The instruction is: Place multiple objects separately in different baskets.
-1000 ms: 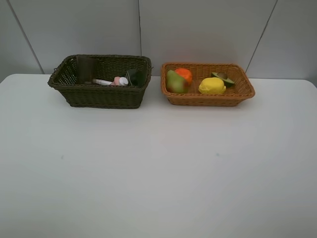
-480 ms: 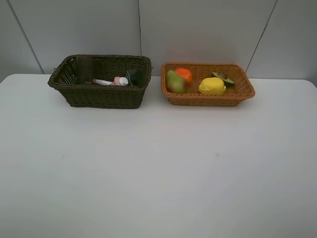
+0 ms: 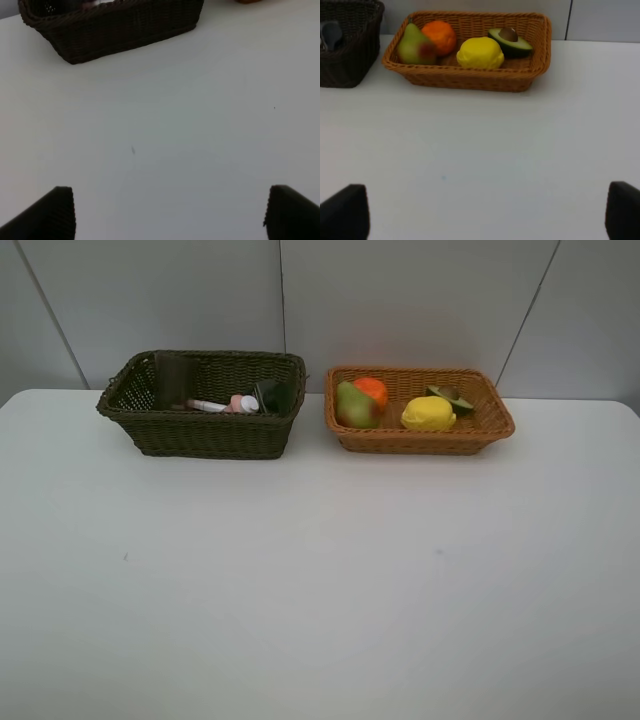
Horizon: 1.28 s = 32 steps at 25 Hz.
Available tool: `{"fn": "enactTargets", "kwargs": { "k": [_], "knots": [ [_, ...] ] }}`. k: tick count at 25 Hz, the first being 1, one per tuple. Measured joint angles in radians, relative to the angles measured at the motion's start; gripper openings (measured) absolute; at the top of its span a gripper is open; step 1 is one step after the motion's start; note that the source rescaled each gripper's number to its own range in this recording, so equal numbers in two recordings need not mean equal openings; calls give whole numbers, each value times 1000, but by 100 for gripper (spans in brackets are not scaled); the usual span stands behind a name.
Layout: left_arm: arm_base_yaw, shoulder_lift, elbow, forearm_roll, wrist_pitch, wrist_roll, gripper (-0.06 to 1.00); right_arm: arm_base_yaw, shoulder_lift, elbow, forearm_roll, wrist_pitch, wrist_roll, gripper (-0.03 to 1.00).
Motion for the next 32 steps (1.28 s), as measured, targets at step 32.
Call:
{"fn": "enactTargets", "kwargs": {
  "k": [32],
  "knots": [
    [0, 0, 0, 0, 0, 0, 100, 0, 0, 0, 0, 0, 0, 100]
  ]
}}
